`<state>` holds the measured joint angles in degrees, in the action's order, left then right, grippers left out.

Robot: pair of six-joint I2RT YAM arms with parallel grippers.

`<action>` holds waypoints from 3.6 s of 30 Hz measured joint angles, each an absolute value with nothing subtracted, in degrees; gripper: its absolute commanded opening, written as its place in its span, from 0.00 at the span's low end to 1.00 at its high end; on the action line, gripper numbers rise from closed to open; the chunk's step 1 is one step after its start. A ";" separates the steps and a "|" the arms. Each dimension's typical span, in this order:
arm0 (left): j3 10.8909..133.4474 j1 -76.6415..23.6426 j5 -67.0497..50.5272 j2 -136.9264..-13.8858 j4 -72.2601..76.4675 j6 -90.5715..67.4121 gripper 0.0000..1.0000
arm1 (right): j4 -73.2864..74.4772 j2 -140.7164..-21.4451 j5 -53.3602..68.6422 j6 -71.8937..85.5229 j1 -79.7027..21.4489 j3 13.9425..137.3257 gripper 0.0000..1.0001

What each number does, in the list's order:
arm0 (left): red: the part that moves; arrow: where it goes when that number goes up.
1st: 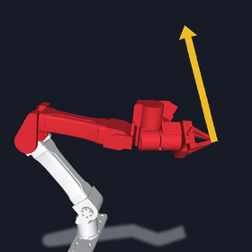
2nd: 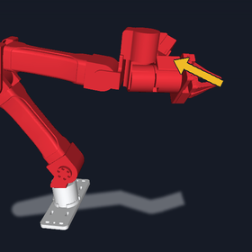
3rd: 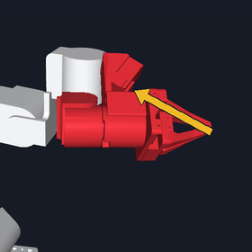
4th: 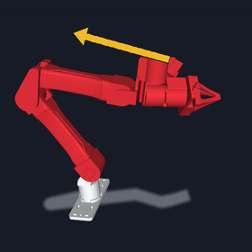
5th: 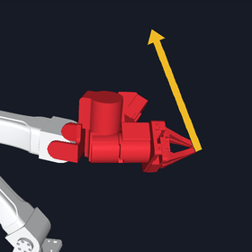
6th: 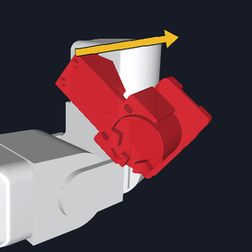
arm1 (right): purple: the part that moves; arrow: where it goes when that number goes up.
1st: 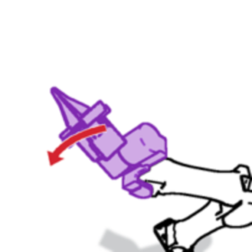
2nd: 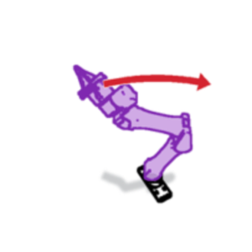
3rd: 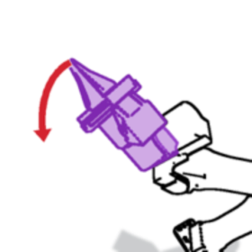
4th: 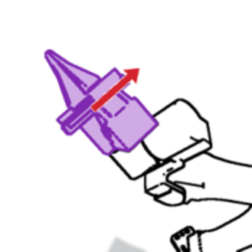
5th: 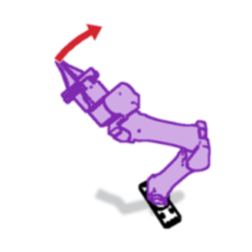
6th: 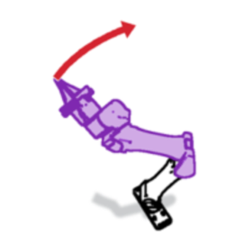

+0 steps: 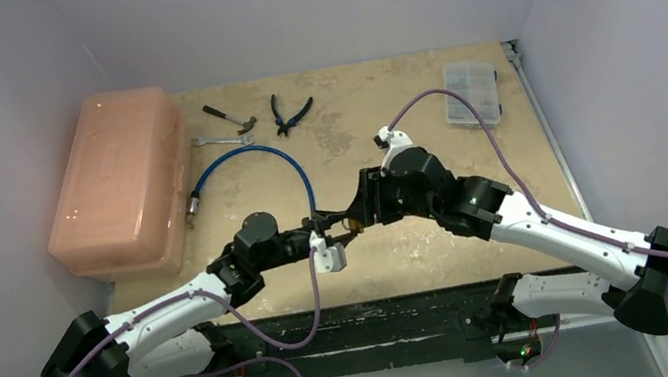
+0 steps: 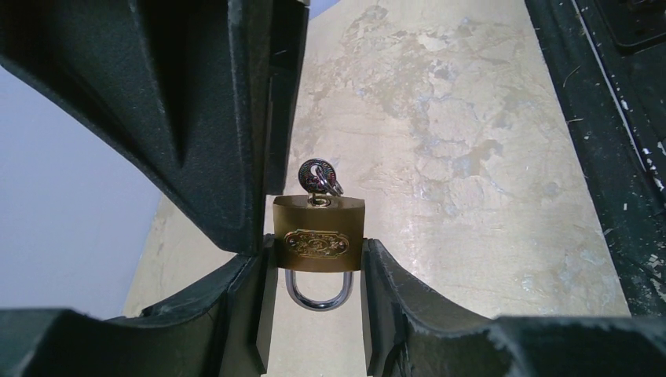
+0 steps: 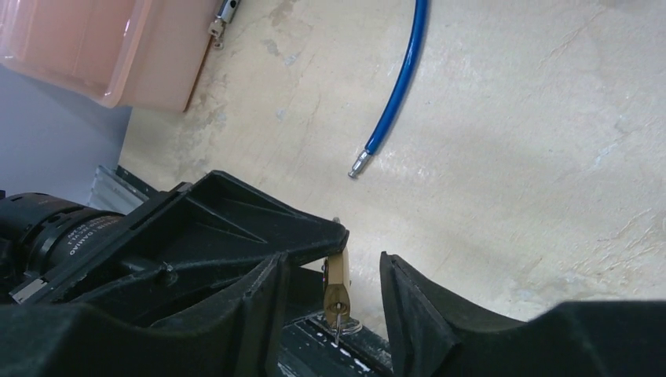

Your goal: Unlock with the key

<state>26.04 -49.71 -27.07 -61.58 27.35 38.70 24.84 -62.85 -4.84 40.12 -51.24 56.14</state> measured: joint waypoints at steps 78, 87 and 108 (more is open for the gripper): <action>26.81 -49.93 -24.18 -61.95 23.73 38.06 0.00 | 23.55 -61.56 -4.43 45.06 -50.98 52.18 0.00; 26.81 -49.12 -24.38 -61.95 22.09 36.88 0.00 | 20.56 -63.77 -1.74 38.68 -51.24 52.27 0.00; 26.48 -48.80 -22.17 -62.13 19.57 36.25 0.00 | 21.74 -67.99 -6.59 48.01 -52.34 53.15 0.00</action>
